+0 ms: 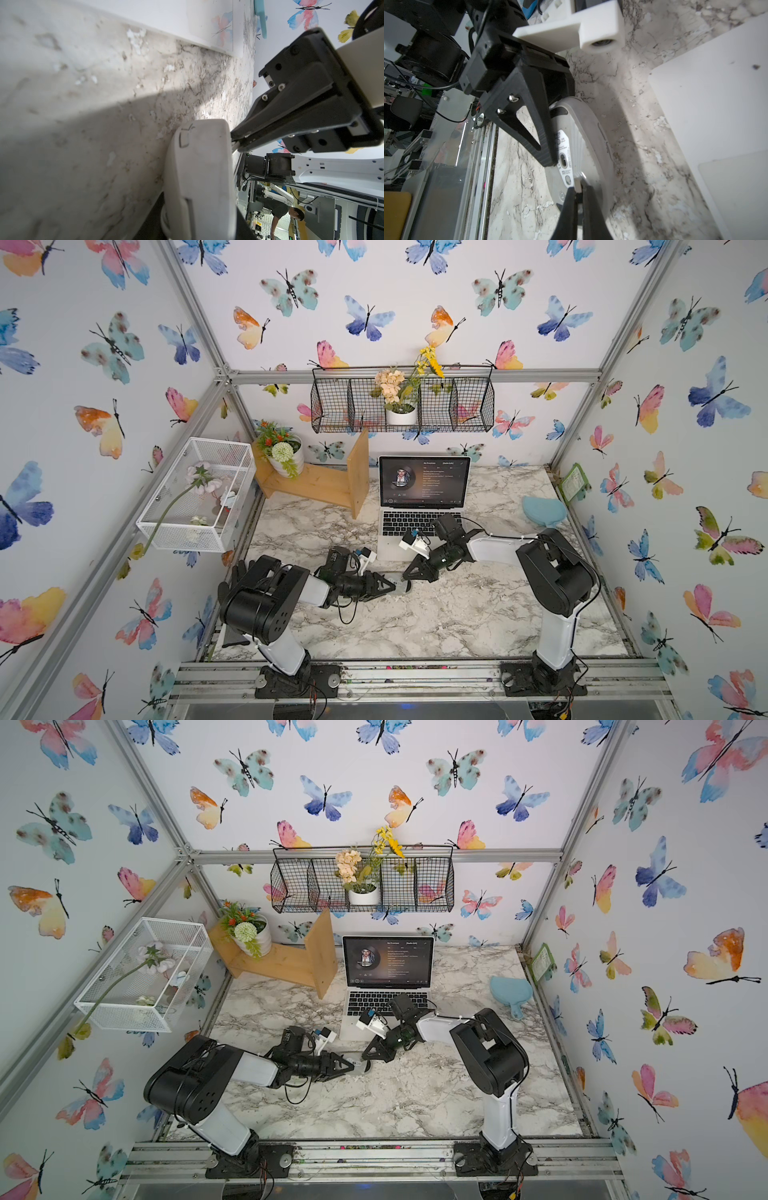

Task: Remove the wireless mouse receiver from the laptop
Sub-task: Pick up the mouse from the center of the board, then insert the USB plug into the mouse.

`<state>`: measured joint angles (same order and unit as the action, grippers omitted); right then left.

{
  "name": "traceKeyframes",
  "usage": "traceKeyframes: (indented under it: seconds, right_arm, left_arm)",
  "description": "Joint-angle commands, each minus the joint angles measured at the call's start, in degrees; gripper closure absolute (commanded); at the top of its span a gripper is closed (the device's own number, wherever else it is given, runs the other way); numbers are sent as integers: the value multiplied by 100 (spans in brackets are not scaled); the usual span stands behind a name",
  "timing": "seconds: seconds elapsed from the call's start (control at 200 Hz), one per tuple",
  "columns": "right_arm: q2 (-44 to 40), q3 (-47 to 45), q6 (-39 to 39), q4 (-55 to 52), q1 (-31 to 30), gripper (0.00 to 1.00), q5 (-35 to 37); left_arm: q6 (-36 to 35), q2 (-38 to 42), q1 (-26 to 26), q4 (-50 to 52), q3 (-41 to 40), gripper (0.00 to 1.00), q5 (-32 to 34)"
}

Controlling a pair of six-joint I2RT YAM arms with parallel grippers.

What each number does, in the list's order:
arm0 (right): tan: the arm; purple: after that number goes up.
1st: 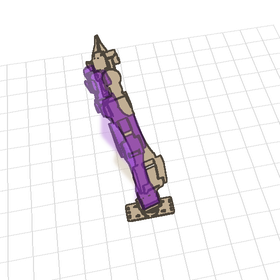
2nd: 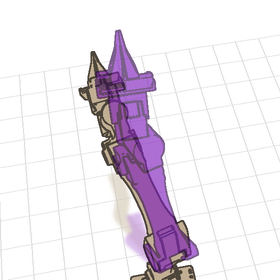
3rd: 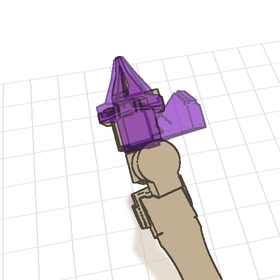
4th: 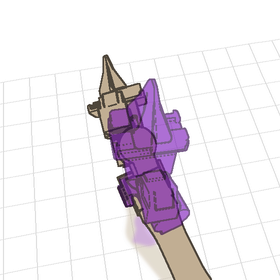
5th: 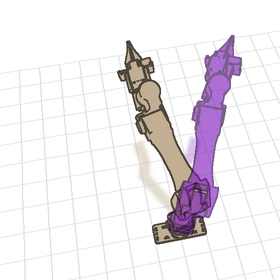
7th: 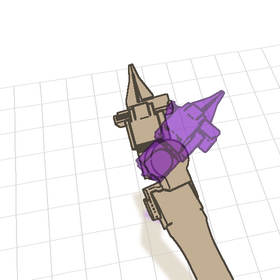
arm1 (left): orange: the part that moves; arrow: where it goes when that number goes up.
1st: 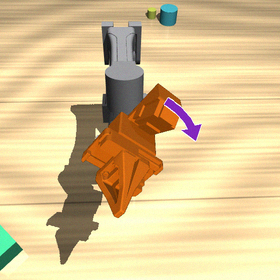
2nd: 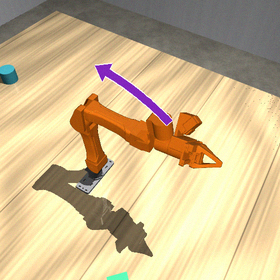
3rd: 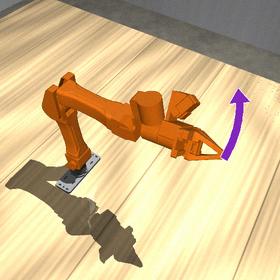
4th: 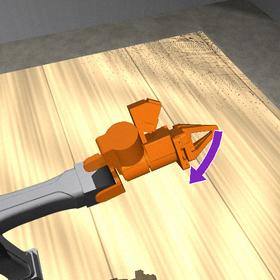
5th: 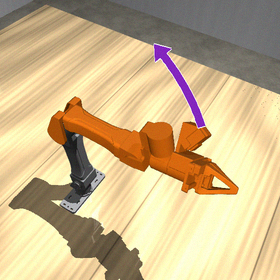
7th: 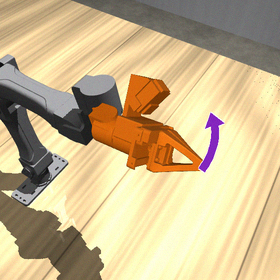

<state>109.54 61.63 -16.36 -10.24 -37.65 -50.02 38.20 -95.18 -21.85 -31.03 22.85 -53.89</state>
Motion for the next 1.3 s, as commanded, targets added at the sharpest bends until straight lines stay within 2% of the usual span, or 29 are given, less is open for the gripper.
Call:
traceKeyframes:
  seconds: [0.0,0.115,0.24,0.345,0.455,0.531,0.661,0.941,1.291]
  right_arm:
    - [-411,-30,-322,-517,-50,98,244]
    - [-919,45,-544,-854,-50,98,336]
    - [-1615,113,-1115,-1290,-50,98,532]
    - [-2077,350,-1747,-1985,-95,98,1109]
    - [-2417,663,-2482,-2803,-397,98,1989]
    - [-2515,919,-2613,-3230,-628,98,2642]
    - [-2534,1255,-2865,-3717,-867,98,3266]
    - [-2244,1703,-3470,-3694,-1472,98,3530]
    - [-1892,2073,-4104,-3967,-1526,98,3457]
  left_arm:
    - [-186,208,-8,82,187,72,-186]
    - [-372,485,-4,561,351,75,-157]
    - [-707,795,3,1293,630,81,-275]
    - [-1145,1103,-4,2177,929,81,-349]
    - [-1622,1401,-4,3129,1309,83,-445]
    - [-1860,1531,5,3678,1543,83,-472]
    - [-2091,1598,5,4276,1899,83,-565]
    - [-2226,1547,-4,4612,2160,83,-994]
    - [-2552,1567,1,5110,2279,83,-1356]
